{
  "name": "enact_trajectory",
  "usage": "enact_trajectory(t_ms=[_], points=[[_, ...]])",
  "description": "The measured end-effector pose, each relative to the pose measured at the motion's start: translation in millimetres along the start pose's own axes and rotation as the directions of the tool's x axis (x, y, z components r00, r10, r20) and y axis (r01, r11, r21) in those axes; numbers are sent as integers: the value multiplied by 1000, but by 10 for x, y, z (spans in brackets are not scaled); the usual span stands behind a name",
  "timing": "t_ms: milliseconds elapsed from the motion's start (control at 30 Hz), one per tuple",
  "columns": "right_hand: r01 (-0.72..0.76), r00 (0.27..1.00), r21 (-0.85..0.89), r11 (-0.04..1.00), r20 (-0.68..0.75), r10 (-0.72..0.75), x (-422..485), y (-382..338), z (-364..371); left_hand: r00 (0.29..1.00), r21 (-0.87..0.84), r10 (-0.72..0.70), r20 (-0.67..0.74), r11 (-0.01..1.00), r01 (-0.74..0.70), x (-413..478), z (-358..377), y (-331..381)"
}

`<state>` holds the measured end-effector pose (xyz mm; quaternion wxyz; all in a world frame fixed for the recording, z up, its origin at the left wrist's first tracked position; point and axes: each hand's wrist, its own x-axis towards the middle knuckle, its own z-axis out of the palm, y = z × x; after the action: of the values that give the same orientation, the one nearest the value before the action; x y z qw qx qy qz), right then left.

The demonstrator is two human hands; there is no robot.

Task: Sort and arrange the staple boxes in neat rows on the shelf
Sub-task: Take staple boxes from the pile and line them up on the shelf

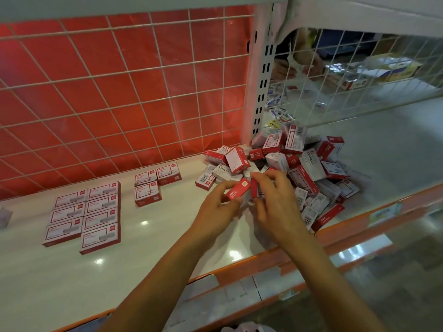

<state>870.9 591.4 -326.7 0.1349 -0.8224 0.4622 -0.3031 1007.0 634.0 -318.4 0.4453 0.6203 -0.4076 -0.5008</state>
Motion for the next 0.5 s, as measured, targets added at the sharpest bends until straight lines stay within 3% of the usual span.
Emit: enact_trajectory(t_ms=[267, 500], points=[[58, 997, 51, 997, 44, -60, -45, -173, 50, 995, -271, -102, 12, 957, 101, -163, -268, 28], [66, 994, 46, 997, 88, -70, -23, -316, 144, 994, -203, -58, -89, 978, 39, -277, -510, -9]])
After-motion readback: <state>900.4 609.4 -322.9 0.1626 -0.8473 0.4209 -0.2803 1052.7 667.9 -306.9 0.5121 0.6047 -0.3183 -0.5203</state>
